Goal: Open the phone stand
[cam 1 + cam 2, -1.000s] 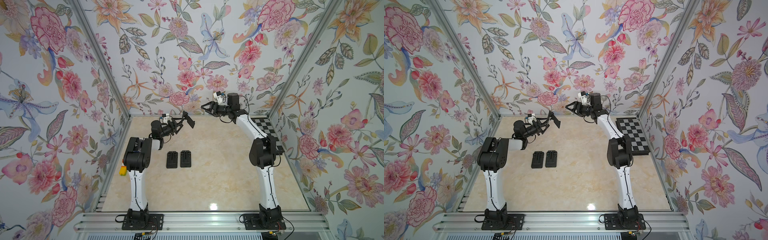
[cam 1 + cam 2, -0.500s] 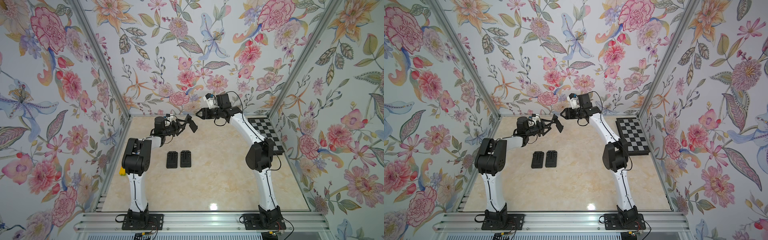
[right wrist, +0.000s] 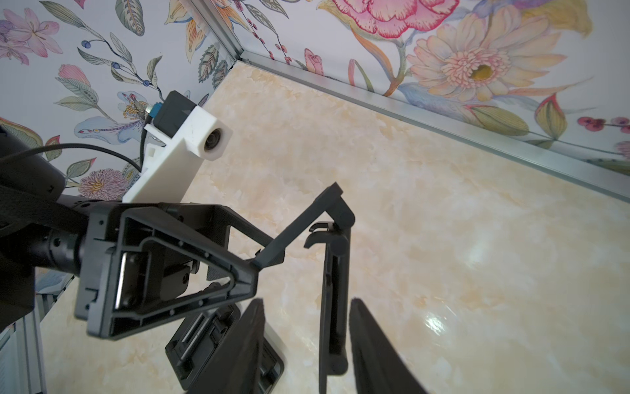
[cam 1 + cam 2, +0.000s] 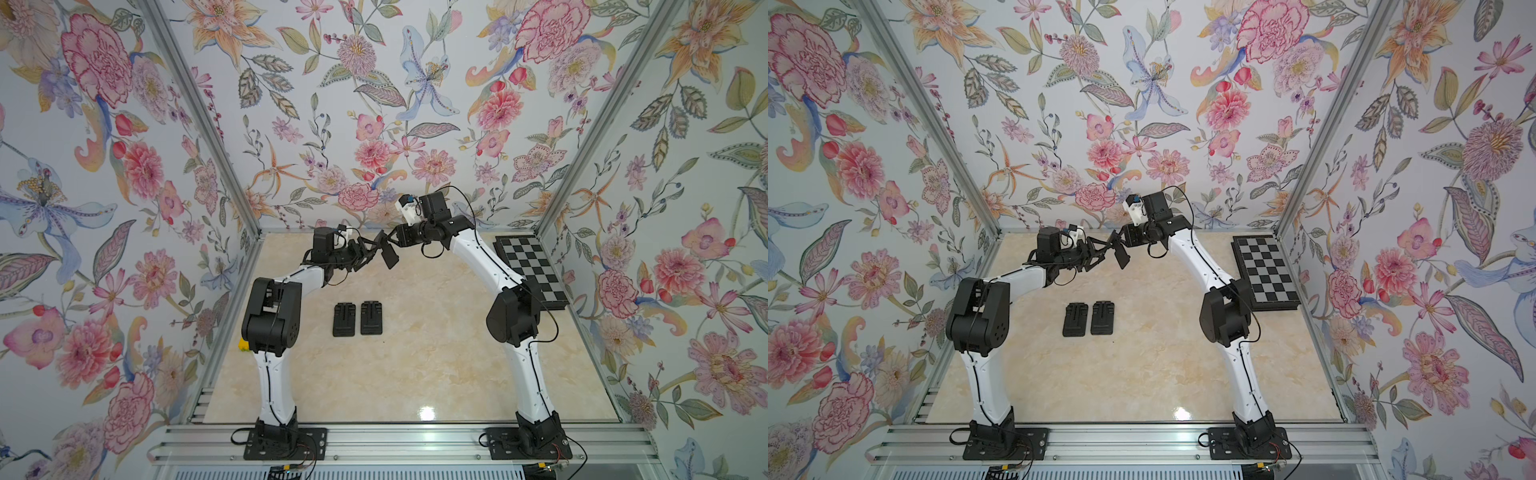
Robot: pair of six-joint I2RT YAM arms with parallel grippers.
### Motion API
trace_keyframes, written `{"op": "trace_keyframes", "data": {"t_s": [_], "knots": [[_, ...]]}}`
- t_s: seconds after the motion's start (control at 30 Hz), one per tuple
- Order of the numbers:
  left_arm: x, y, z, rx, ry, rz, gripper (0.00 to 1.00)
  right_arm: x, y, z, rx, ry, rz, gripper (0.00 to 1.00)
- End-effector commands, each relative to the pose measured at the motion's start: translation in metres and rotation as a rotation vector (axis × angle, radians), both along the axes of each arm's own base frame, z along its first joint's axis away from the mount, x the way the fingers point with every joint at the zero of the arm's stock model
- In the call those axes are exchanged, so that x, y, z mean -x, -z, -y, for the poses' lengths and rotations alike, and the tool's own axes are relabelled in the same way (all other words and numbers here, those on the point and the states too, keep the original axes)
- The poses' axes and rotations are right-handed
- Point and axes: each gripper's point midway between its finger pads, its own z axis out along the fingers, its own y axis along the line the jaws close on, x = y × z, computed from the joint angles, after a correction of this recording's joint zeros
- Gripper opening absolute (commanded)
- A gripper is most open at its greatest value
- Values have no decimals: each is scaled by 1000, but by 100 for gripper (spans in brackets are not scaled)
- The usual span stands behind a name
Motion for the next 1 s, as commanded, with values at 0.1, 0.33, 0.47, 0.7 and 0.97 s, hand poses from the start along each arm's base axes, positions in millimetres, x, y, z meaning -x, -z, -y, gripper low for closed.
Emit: {"op": "trace_keyframes", "data": {"t_s": [0.1, 0.33, 0.47, 0.7, 0.97], "knots": [[3, -37, 8, 5, 40, 104, 0, 6, 29, 1, 55, -2, -50, 40], [3, -41, 8, 3, 41, 112, 0, 14, 44, -2, 74, -17, -84, 37], [3, -42, 8, 2, 39, 112, 0, 19, 52, -5, 79, -27, -101, 37], [3, -45, 10, 4, 42, 118, 0, 18, 57, -7, 74, -26, -105, 30], [4, -52, 10, 9, 48, 123, 0, 19, 67, -10, 73, -29, -128, 25]]}}
